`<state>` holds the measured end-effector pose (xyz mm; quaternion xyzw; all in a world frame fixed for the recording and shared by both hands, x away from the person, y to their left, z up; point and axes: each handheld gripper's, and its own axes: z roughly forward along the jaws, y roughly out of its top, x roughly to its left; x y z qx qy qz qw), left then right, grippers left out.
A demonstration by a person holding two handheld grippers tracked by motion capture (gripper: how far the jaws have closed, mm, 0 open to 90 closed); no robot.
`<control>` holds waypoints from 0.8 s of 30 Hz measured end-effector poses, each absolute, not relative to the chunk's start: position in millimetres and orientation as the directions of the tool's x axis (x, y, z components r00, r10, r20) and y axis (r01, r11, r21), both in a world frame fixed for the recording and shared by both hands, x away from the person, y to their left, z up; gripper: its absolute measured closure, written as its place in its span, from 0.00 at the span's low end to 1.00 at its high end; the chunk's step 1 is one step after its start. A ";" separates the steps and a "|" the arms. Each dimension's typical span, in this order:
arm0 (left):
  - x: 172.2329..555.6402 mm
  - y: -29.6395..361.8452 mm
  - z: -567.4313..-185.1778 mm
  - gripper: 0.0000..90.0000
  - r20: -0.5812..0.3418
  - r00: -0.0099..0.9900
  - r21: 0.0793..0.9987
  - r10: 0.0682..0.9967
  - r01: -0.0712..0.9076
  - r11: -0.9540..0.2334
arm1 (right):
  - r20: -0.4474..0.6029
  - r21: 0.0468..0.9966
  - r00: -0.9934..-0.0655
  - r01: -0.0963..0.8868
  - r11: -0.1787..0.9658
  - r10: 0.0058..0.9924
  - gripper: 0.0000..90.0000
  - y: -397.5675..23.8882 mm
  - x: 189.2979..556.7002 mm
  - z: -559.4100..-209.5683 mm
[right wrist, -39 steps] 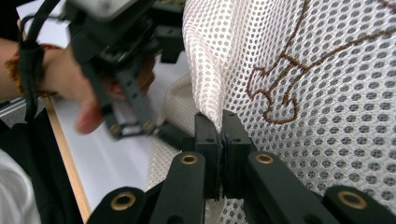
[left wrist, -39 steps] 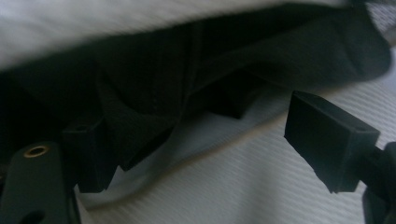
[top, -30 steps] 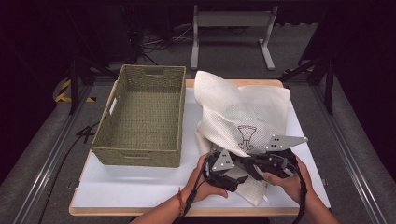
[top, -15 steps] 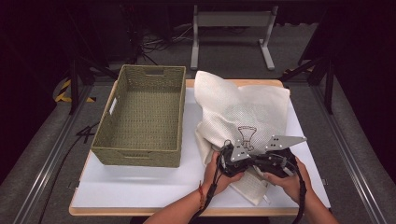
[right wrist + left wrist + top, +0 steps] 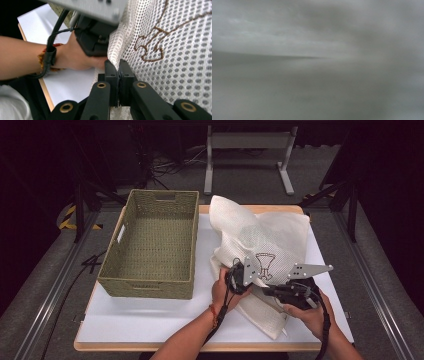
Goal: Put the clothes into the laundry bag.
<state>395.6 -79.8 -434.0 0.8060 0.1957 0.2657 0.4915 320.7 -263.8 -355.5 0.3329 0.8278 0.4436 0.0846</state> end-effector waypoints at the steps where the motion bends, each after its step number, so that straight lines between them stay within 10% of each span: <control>1: 398.6 -79.0 -434.0 0.93 0.231 0.769 0.905 0.596 0.055 -0.421 | 0.162 0.793 -0.758 0.481 0.374 0.632 0.98 -264.4 321.5 -356.5; 15: 413.3 -67.9 -434.2 0.89 0.122 0.751 0.950 0.649 0.102 -0.296 | 0.084 0.766 -0.743 0.474 0.434 0.664 0.98 -257.5 325.8 -370.1; 24: 389.5 -43.1 -439.2 0.56 0.102 0.877 0.902 0.470 0.117 -0.415 | 0.092 0.744 -0.737 0.498 0.445 0.670 0.98 -261.6 329.4 -375.4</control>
